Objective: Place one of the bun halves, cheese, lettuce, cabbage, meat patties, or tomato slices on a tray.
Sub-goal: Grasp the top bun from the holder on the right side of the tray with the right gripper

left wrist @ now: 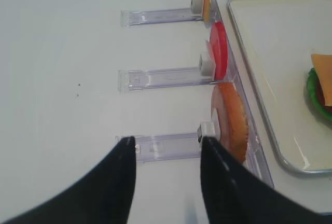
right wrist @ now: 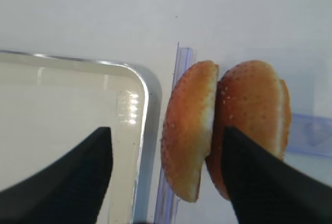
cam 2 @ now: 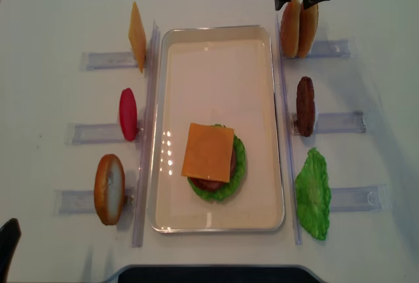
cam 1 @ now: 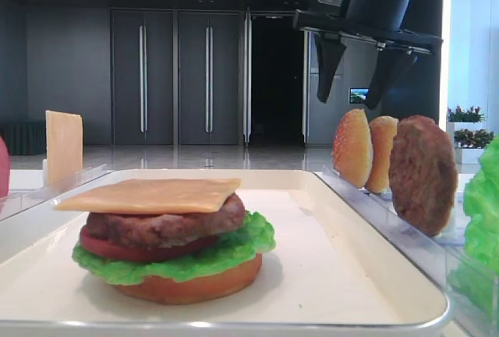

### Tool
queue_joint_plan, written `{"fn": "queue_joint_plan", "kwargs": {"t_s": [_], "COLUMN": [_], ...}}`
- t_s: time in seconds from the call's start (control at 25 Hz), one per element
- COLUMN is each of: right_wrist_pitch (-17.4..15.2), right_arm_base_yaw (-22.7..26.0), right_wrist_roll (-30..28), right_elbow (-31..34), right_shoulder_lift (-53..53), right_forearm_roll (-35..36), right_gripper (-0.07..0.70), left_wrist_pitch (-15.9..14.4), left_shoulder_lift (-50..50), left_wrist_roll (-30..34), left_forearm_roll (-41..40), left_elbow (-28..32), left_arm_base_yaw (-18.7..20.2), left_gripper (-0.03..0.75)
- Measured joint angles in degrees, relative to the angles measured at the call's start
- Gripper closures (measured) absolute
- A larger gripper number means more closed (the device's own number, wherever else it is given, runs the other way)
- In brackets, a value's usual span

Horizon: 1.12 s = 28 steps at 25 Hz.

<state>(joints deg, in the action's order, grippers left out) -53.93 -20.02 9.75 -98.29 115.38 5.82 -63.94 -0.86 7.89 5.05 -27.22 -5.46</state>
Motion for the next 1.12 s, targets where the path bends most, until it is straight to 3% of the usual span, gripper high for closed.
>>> {"fn": "queue_joint_plan", "kwargs": {"t_s": [1.12], "right_wrist_pitch": [0.8], "right_arm_base_yaw": [0.2], "right_wrist_roll": [-2.3], "right_elbow": [-0.5], "right_shoulder_lift": [4.1], "right_forearm_roll": [1.8], "right_gripper": [0.171], "left_wrist_pitch": [0.0], "left_shoulder_lift": [0.0], "left_wrist_roll": [0.0], "left_forearm_roll": [0.0], "left_elbow": [0.0], "left_arm_base_yaw": [0.0], "left_gripper": [0.398]}}
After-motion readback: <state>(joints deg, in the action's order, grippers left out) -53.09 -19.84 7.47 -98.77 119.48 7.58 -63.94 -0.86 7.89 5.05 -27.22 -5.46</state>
